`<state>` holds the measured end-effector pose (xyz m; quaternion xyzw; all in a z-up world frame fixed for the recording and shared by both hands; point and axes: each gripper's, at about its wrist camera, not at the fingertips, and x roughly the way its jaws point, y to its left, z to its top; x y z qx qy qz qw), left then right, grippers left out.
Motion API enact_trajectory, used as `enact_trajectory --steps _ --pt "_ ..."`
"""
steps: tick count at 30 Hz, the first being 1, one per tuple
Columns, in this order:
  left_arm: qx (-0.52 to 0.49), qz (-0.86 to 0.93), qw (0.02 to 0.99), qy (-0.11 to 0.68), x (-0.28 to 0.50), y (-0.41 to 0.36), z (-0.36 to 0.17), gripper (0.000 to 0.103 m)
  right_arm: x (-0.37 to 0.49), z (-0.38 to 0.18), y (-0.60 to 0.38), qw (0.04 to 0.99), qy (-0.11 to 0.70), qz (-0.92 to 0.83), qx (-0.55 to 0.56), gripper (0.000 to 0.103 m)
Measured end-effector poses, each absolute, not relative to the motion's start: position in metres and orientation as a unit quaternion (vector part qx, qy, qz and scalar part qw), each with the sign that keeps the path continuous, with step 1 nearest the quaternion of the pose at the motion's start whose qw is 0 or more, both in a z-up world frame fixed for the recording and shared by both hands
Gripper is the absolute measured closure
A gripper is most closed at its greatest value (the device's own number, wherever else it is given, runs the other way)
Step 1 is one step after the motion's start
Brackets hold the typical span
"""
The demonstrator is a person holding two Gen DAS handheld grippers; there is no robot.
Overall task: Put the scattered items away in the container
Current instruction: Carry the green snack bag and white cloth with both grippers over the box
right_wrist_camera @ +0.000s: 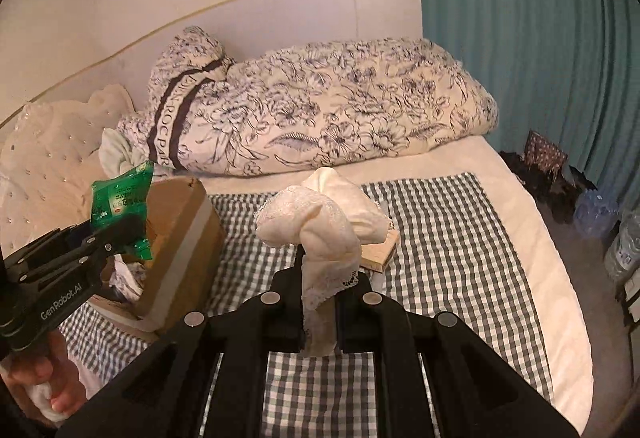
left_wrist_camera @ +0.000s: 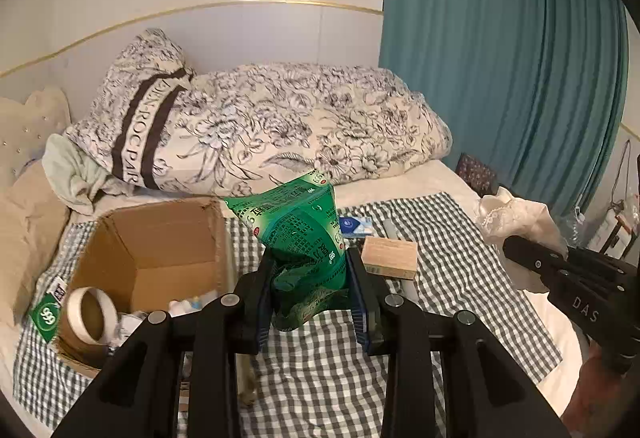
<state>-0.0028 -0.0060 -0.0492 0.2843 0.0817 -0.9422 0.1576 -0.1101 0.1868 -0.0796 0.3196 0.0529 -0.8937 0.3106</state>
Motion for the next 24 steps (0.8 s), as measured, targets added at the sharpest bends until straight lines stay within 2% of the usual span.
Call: enact_trajectory --steps 12,24 --pt "0.266 -0.939 0.202 0.088 0.030 -0.054 -0.021 0.070 -0.088 -0.054 0.138 0.357 0.068 -0.885 0.290 0.094" --pt "0.274 -0.922 0.255 0.097 0.056 -0.127 -0.018 0.070 -0.070 -0.056 0.056 0.422 0.086 -0.856 0.285 0.094"
